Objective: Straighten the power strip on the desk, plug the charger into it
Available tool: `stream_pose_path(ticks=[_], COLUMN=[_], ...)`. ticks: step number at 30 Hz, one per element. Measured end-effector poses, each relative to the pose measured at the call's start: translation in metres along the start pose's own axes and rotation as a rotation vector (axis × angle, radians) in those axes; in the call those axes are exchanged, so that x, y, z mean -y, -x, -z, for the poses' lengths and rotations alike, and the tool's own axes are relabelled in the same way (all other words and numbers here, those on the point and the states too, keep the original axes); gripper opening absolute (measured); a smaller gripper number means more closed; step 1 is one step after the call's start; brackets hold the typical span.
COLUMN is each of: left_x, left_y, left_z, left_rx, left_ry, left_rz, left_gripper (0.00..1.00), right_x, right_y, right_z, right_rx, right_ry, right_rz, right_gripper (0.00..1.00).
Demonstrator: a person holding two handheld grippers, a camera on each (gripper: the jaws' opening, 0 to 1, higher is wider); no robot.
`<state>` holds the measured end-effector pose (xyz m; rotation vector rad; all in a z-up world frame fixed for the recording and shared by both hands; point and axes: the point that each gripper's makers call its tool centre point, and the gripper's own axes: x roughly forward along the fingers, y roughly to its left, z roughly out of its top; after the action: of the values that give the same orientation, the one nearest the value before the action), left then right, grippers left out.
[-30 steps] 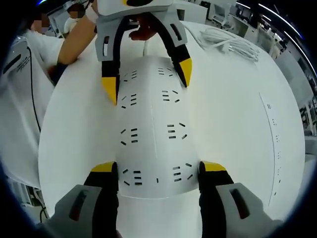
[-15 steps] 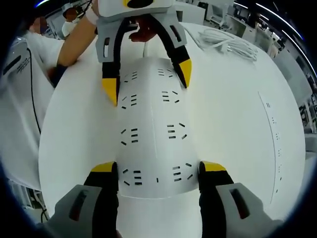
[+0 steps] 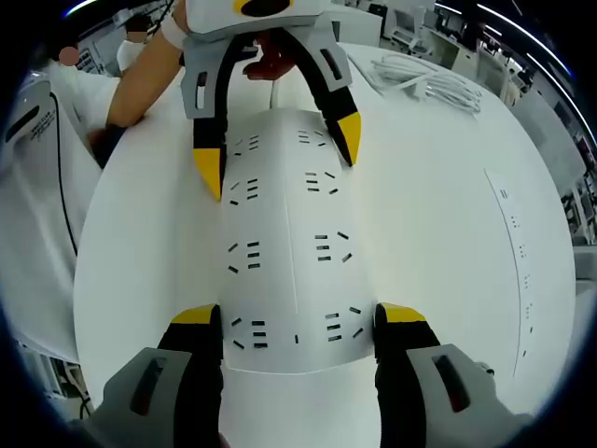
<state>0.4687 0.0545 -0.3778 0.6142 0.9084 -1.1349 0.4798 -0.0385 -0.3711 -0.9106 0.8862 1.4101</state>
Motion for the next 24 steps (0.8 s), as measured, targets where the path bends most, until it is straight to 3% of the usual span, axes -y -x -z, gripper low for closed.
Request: stream_pose_path(ticks=[12, 24], left_x=[0.0008, 0.001], left_y=[-0.0001, -0.0005], left_z=[0.0004, 0.0008], left_rx=[0.001, 0.005], left_ry=[-0.005, 0.0], left_rz=[0.003, 0.001], left_gripper=[0.72, 0.73], right_x=[-0.006, -0.0048], right_y=[-0.0007, -0.001], right_z=[-0.001, 0.0004], right_rx=[0.012, -0.046], right_ry=[-0.005, 0.061], right_rz=[-0.001, -0.07], right_gripper=[0.66, 0.65])
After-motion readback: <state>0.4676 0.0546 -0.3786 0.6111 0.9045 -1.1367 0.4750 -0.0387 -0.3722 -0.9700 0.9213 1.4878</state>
